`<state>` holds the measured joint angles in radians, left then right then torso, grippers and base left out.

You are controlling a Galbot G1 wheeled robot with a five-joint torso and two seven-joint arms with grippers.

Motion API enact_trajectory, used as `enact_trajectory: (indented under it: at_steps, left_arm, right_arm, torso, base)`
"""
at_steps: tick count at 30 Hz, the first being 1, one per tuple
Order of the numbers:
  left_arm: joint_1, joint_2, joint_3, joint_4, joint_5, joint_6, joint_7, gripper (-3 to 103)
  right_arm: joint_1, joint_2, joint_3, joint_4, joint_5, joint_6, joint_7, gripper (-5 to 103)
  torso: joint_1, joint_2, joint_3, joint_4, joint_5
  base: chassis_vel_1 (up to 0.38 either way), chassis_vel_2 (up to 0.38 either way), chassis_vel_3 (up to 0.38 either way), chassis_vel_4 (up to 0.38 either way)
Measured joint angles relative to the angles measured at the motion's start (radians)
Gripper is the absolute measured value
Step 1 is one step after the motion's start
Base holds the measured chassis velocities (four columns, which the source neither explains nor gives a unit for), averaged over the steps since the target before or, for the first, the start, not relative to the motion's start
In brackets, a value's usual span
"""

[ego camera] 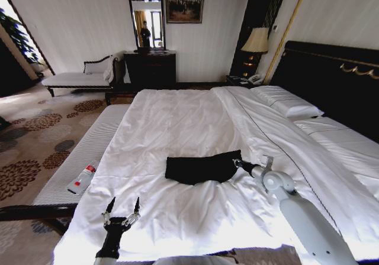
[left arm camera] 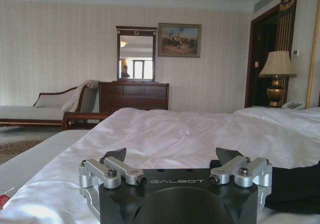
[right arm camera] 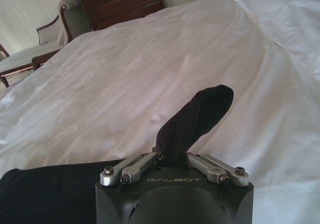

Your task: Fold the clothes on the bed.

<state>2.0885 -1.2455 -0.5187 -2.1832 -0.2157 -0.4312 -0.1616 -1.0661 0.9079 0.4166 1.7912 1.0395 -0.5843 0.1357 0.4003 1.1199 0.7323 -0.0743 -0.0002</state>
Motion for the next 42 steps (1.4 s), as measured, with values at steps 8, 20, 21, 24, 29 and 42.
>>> enact_trajectory:
  at_steps: [8, 20, 21, 24, 29, 42]
  left_arm:
    - [0.0, 0.0, 0.0, 0.0, 0.0, 0.0, 0.0, 100]
    - [0.0, 0.0, 0.0, 0.0, 0.0, 0.0, 0.0, 100]
    - [0.0, 0.0, 0.0, 0.0, 0.0, 0.0, 0.0, 100]
    - [0.0, 0.0, 0.0, 0.0, 0.0, 0.0, 0.0, 100]
    - [0.0, 0.0, 0.0, 0.0, 0.0, 0.0, 0.0, 100]
    - [0.0, 0.0, 0.0, 0.0, 0.0, 0.0, 0.0, 100]
  right_arm:
    - [0.079, 0.033, -0.106, 0.086, 0.039, -0.018, 0.055, 4]
    - [0.149, 0.124, -0.224, 0.069, 0.028, -0.04, 0.083, 4]
    - [0.155, 0.134, -0.234, 0.068, 0.03, -0.041, 0.087, 4]
    - [0.168, 0.16, -0.258, 0.067, 0.033, -0.043, 0.1, 4]
    - [0.191, 0.226, -0.303, 0.05, 0.024, -0.044, 0.113, 4]
    - [0.204, 0.321, -0.382, -0.078, -0.096, 0.0, 0.051, 4]
  torso:
    - [0.0, 0.0, 0.0, 0.0001, 0.0]
    - [0.0, 0.0, 0.0, 0.0, -0.0001]
    - [0.0, 0.0, 0.0, 0.0, -0.0001]
    - [0.0, 0.0, 0.0, 0.0, -0.0001]
    - [0.0, 0.0, 0.0, 0.0002, 0.0]
    - [0.0, 0.0, 0.0, 0.0001, -0.0001]
  base:
    - [0.0, 0.0, 0.0, 0.0]
    - [0.0, 0.0, 0.0, 0.0]
    - [0.0, 0.0, 0.0, 0.0]
    - [0.0, 0.0, 0.0, 0.0]
    - [0.0, 0.0, 0.0, 0.0]
    - [0.0, 0.0, 0.0, 0.0]
